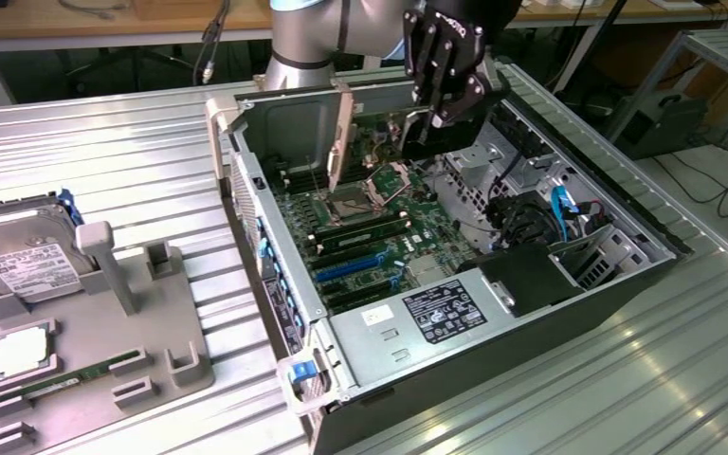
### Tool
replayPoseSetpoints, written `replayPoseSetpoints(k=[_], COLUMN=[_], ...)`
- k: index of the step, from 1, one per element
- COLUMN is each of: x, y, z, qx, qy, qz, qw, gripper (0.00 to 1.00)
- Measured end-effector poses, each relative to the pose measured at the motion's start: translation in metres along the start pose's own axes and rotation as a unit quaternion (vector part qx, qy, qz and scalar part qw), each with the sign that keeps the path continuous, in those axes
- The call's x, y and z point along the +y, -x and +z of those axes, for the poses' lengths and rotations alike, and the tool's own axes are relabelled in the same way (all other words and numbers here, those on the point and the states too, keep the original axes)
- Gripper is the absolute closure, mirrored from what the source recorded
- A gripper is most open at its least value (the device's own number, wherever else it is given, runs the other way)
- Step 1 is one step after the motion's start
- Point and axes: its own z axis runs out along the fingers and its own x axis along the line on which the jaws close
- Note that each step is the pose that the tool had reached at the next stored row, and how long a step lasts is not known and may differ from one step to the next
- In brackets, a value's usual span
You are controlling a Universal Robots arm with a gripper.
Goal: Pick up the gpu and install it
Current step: 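Insert the gpu into the slot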
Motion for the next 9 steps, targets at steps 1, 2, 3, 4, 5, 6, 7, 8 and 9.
replayPoseSetpoints(k=[1,2,3,4,5,6,7,8,9], x=[0.0000,0.0000,0.0000,0.0000,0.0001,0.0001,0.0003,0.0004,0.0004], y=[0.000,0.000,0.000,0.000,0.000,0.000,0.000,0.000,0.000], z=[0.0017,0.0030,0.0045,0.0065,0.0081,0.0119,0.0144,0.0162,0.0180], qx=[0.0000,0.0000,0.0000,-0.0001,-0.0001,0.0000,-0.0001,-0.0001,0.0000], qy=[0.0002,0.0005,0.0010,0.0013,0.0017,0.0020,0.0020,0.0020,0.0021], qz=[-0.007,-0.010,-0.011,-0.012,-0.013,-0.015,-0.015,-0.015,-0.015], qw=[1.0000,0.9999,0.9999,0.9999,0.9999,0.9999,0.9999,0.9999,0.9999], gripper=[0.73,0.73,0.73,0.73,0.73,0.73,0.73,0.73,0.73])
